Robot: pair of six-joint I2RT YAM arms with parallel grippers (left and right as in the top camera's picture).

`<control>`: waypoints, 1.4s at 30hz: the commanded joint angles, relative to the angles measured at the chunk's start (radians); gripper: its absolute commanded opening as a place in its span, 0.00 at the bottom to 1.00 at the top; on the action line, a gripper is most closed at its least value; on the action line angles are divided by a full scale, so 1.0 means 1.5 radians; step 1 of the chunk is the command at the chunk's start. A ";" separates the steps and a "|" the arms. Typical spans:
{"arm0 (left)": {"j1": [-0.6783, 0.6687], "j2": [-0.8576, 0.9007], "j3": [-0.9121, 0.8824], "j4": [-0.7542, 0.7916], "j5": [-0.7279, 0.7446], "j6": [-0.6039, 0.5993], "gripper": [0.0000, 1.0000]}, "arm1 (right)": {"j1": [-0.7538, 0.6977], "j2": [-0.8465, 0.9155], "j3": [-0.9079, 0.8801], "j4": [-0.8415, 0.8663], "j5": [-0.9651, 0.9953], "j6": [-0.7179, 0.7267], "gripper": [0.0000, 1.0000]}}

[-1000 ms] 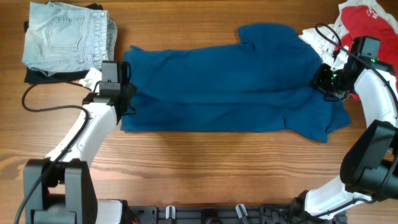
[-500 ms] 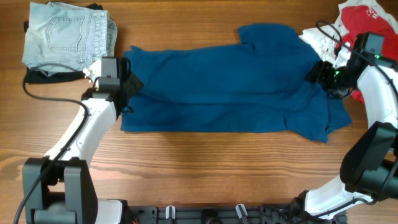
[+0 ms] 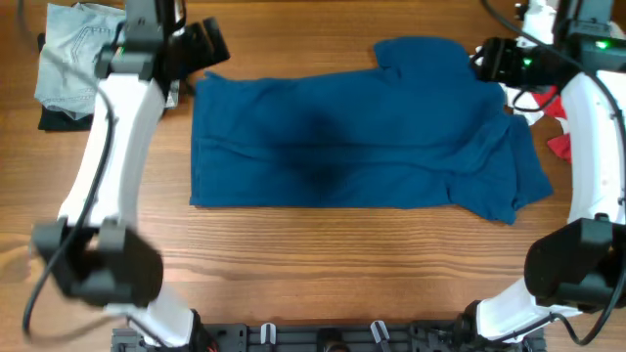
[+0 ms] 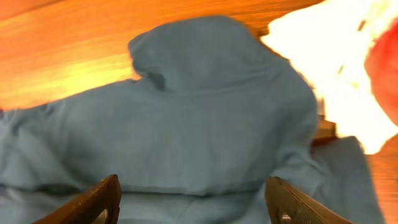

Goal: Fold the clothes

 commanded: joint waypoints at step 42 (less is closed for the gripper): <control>0.031 0.336 0.094 0.093 0.018 -0.047 0.64 | 0.032 -0.005 0.000 -0.021 0.019 -0.006 0.71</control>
